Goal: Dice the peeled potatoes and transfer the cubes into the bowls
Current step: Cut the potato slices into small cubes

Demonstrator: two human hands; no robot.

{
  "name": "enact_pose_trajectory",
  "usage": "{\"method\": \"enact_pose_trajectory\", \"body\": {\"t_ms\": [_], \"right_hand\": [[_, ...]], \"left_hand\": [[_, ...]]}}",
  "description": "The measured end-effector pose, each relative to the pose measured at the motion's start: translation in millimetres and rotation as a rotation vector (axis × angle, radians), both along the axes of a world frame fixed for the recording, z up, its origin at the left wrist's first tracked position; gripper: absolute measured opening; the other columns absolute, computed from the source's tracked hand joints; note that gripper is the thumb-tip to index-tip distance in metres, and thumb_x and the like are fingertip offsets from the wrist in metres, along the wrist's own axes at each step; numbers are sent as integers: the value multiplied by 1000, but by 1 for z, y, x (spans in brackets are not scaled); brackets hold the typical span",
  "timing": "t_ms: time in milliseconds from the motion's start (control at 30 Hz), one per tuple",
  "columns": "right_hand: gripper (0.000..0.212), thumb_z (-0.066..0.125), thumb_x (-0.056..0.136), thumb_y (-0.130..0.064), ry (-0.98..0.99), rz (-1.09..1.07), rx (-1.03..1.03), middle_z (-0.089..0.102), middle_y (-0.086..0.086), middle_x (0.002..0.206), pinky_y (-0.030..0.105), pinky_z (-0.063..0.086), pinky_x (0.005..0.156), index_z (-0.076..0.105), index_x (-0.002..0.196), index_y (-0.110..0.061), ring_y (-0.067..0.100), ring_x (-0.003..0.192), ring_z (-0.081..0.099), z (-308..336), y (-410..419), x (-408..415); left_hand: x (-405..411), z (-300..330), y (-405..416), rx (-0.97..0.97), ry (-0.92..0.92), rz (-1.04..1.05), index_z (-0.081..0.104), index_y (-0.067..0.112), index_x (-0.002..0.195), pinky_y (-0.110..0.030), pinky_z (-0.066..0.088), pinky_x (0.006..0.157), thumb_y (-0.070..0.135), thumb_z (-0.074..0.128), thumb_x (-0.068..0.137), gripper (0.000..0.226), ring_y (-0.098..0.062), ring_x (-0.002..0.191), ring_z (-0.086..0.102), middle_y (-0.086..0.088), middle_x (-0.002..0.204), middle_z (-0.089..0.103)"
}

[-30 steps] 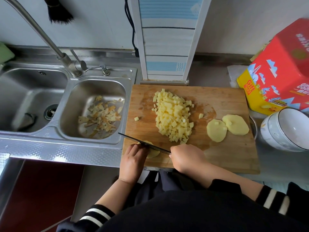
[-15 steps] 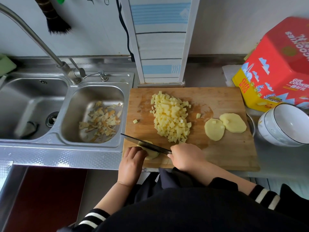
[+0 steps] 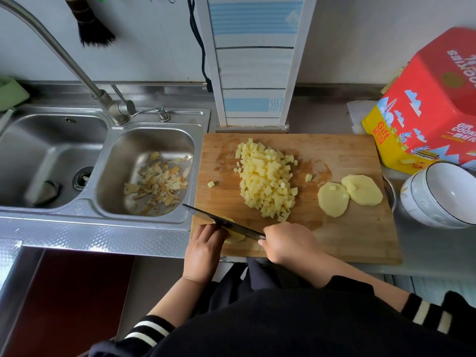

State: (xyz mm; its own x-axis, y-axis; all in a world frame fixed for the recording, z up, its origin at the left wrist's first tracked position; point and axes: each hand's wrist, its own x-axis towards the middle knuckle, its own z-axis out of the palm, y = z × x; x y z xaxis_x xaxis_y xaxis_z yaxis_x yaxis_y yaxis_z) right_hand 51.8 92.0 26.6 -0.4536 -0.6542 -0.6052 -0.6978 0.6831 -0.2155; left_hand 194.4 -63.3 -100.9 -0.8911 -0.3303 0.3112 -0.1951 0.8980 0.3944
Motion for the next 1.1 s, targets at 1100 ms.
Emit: {"method": "enact_pose_trajectory", "body": {"t_ms": [1100], "right_hand": [[30, 39, 101, -43, 8, -78, -47, 45, -6, 70, 32, 38, 62, 49, 85, -20, 21, 74, 51, 1, 6, 2]], "left_hand": [[8, -1, 0, 77, -21, 30, 64, 14, 88, -26, 39, 59, 22, 53, 86, 14, -21, 79, 53, -1, 88, 55]]}}
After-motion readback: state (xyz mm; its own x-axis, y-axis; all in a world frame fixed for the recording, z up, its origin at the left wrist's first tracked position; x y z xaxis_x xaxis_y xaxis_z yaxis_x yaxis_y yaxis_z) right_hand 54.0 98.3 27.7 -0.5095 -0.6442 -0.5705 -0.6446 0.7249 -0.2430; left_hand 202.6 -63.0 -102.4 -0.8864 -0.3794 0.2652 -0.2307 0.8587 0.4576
